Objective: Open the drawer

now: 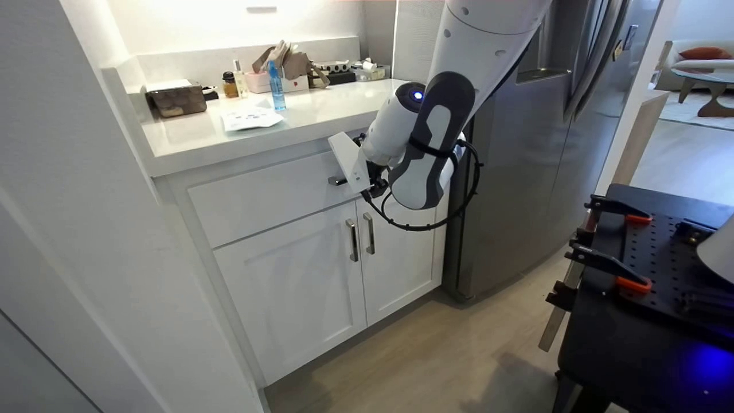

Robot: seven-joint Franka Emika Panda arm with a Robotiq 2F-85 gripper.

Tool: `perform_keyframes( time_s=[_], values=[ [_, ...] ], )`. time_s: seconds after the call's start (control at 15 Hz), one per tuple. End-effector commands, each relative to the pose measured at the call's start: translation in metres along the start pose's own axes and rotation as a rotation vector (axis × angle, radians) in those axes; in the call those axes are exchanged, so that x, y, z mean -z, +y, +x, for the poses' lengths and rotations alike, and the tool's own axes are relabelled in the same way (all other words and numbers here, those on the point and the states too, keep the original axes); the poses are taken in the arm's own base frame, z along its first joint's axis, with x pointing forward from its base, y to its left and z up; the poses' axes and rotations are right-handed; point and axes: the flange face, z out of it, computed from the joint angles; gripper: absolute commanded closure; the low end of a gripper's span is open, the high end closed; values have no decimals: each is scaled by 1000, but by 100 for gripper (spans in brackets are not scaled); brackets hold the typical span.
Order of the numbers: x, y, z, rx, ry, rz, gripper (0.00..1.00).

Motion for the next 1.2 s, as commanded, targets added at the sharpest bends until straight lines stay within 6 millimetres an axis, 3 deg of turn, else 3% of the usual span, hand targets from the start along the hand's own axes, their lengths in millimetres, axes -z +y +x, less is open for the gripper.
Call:
perform_keyframes(
  time_s=[0.0, 0.67, 0.8, 1.13],
  values=[
    [-6, -5, -5, -21, -11, 12, 0],
    [-1, -12, -8, -26, -13, 30, 0],
    [-1, -14, -8, -24, -12, 35, 26],
    [1, -20, -10, -30, -18, 45, 64]
  ],
)
